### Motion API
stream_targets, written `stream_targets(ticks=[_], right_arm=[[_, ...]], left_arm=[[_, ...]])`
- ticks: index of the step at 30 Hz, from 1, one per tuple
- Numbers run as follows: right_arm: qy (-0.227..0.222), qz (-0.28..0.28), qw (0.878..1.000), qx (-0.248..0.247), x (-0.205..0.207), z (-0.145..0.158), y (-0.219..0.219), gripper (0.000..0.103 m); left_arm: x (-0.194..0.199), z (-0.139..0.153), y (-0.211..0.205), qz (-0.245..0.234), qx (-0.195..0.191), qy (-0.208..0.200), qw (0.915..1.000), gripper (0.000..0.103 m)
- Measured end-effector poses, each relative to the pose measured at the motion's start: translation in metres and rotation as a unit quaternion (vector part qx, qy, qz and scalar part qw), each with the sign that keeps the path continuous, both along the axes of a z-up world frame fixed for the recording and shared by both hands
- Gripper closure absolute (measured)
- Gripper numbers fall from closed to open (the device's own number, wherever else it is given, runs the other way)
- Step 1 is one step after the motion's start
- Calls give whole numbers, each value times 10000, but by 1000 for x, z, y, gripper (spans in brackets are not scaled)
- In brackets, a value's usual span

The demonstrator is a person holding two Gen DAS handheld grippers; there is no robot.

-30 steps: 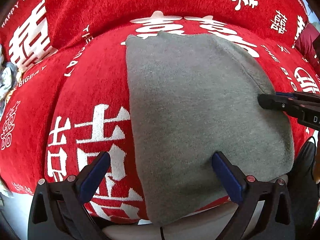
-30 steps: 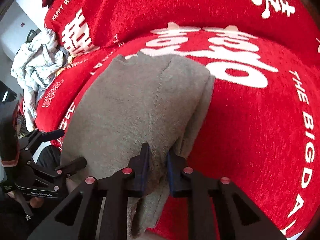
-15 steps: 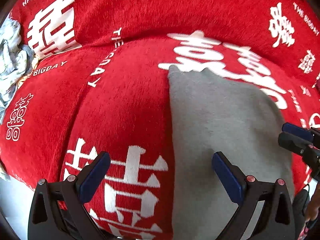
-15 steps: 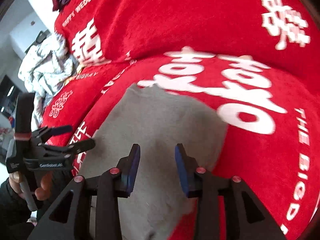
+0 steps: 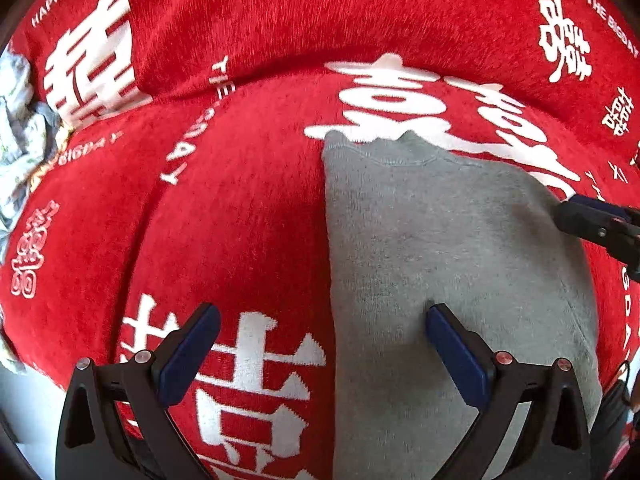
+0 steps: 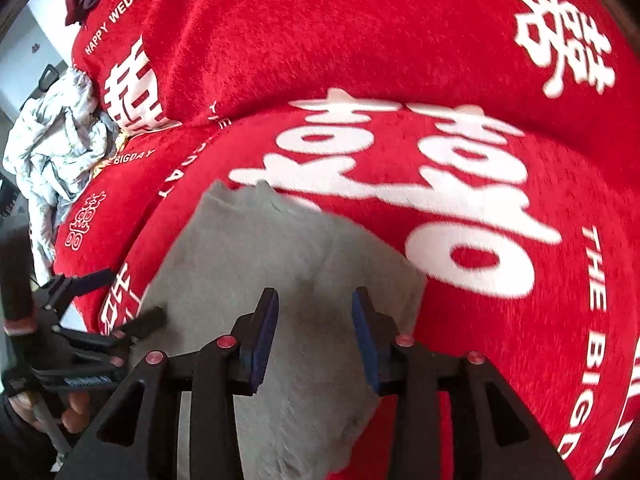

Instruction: Fold small clothes

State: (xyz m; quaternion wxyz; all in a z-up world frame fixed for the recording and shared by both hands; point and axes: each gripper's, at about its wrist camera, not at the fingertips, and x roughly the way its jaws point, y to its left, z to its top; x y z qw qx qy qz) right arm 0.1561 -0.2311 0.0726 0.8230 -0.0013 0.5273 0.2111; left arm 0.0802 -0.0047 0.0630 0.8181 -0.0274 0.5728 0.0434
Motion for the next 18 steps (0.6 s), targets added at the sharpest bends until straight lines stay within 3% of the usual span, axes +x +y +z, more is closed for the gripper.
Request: stream_targets(ticks=[3, 5, 7, 9, 11, 14, 18], right_arm=[[107, 189, 9993, -308, 11, -15, 20, 48], [406, 182, 9963, -732, 22, -40, 26, 42], [442, 3, 9976, -537, 28, -48, 18, 37], [551, -155, 9975, -424, 29, -43, 12, 37], [333, -132, 9980, -514, 20, -29, 14, 37], [27, 118, 9984, -544, -2, -6, 21, 36], [-57, 544, 9975, -439, -33, 3, 34, 35]], left_arm=[[1, -5, -1, -53, -5, 44, 10000, 0], [2, -7, -2, -96, 5, 52, 9999, 0], [3, -7, -2, -122, -6, 66, 9999, 0], [4, -6, -1, -115, -31, 56, 9999, 0], [5, -2, 1, -56, -48, -29, 10000, 0], [7, 6, 5, 59, -79, -177, 9998, 0], [11, 6, 6, 94, -30, -139, 9999, 0]])
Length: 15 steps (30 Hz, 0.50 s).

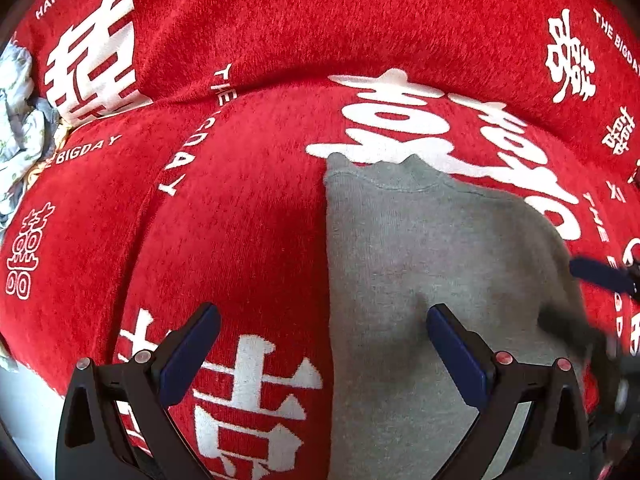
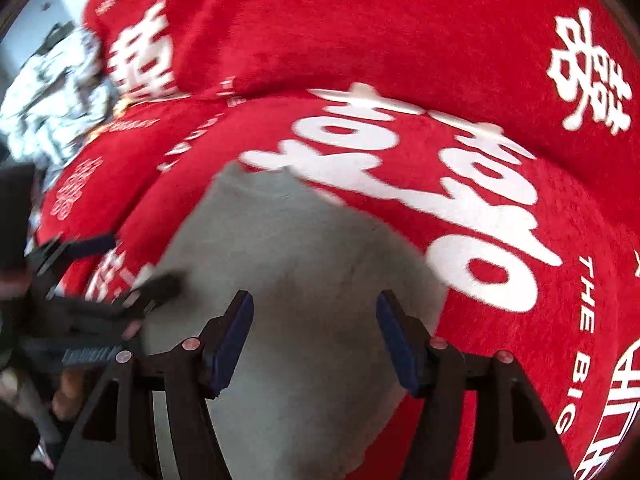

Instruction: Fold small clothes

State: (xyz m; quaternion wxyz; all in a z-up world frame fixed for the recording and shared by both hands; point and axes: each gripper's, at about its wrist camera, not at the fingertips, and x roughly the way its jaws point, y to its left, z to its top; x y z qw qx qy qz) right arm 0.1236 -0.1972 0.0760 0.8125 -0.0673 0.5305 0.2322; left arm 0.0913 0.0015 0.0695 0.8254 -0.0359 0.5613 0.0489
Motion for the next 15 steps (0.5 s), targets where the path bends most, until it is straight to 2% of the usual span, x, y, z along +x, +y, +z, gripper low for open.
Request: stream_targets(ticks=[3, 6, 9, 15], right_arm=[[106, 398, 9991, -103, -17, -15, 10, 35], [160, 492, 9980, -370, -28, -35, 7, 35], [59, 414, 9990, -171, -35, -36, -4, 35], [-170, 591, 9971, -458, -52, -32, -5, 35]], left_arm=[[0, -8, -2, -81, 125, 162, 9998, 0], [-3, -9, -2, -142, 109, 148, 9997, 0], [-4, -9, -5, -175, 163, 122, 9996, 0], [-10, -3, -4, -208, 125, 139, 9996, 0]])
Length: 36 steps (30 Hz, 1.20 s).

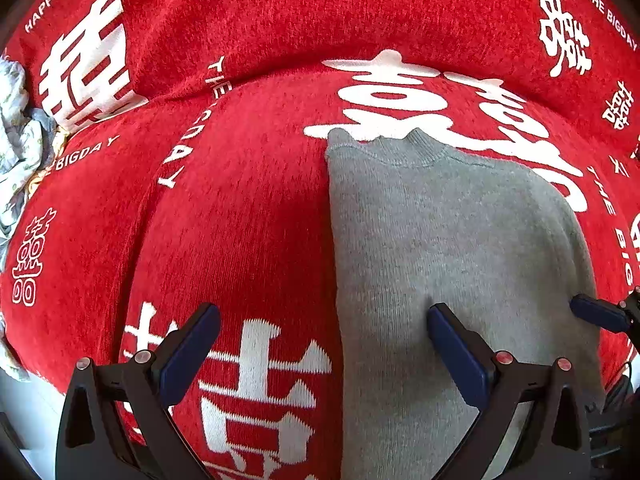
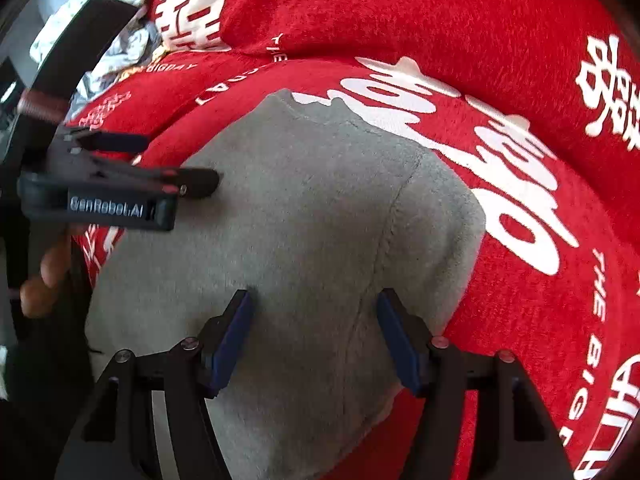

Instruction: Fold small clothes

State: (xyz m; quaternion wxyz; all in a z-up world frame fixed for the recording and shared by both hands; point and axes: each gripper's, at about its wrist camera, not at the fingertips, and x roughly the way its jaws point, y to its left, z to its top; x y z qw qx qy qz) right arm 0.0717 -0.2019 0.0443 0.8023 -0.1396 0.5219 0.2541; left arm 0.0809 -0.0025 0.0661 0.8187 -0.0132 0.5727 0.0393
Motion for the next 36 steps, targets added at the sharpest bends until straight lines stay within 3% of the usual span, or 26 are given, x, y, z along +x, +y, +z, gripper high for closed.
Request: stream_targets(ticks=[5, 10, 12, 17, 27, 31, 36], right_arm=[[-68, -74, 9997, -206, -12, 13, -3, 35], [-238, 242, 9994, 54, -37, 35, 8, 34], [-214, 393, 9990, 48, -44, 32, 16, 29], [79, 442, 9985, -314, -49, -3, 21, 28], [-122, 255, 9996, 2, -42, 22, 9, 27], [164, 4, 9998, -149, -23, 4, 7, 27], [108, 40, 9999, -118, -22, 11, 11, 25]], left_arm=[[-19, 21, 1, -87, 188, -253, 9995, 0], [-31, 26, 6, -75, 112, -248, 9996, 0], [-36, 22, 4, -109, 123, -184, 9997, 0], [-43, 5, -4, -230, 204, -10, 9995, 0], [-46, 7, -9, -309, 241, -23, 9992, 0], [-43, 1, -7, -267, 90, 70, 9996, 0], [-44, 8, -12, -374, 165, -1, 9992, 0]])
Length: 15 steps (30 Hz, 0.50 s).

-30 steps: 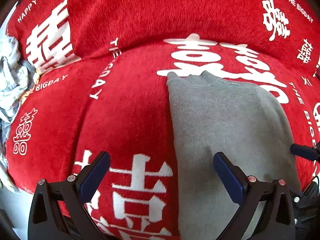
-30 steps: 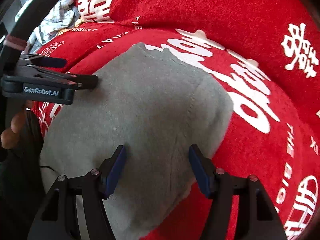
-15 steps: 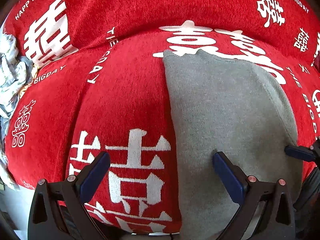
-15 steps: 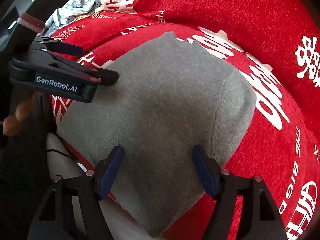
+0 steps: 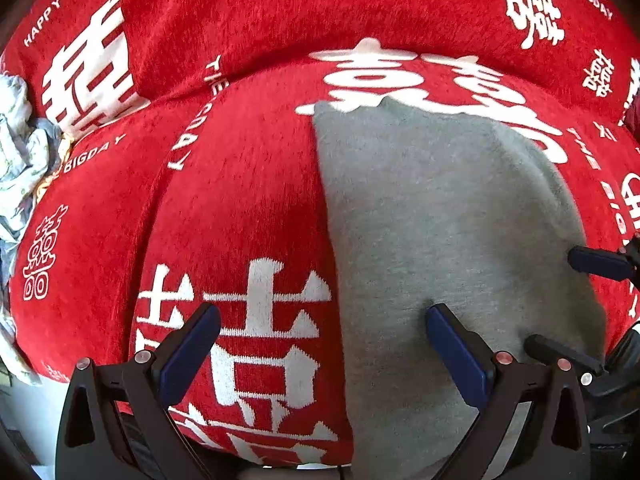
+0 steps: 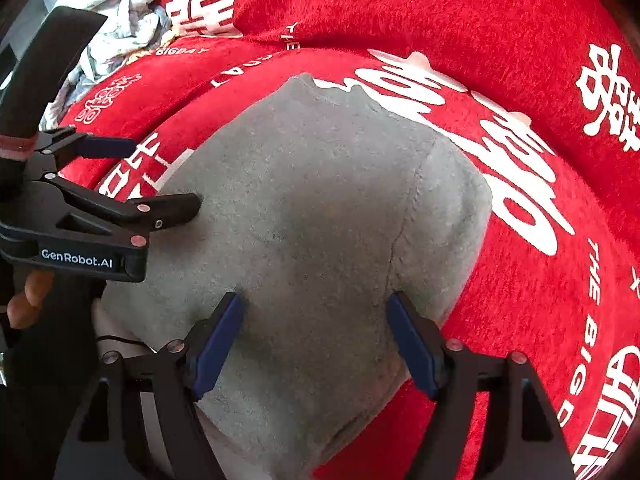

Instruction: Fold small clothes

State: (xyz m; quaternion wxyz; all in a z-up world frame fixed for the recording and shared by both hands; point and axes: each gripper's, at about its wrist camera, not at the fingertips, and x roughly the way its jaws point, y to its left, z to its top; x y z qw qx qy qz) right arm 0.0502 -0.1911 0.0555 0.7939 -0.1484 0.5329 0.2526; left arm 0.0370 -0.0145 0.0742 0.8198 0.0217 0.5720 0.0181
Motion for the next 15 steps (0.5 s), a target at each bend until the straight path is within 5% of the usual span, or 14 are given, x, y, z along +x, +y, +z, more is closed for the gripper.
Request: stream_targets(ticks=[15], right_arm=[[35, 14, 9997, -243, 25, -11, 5, 24]], left_arm=[[16, -12, -11, -118, 82, 206, 9997, 0]])
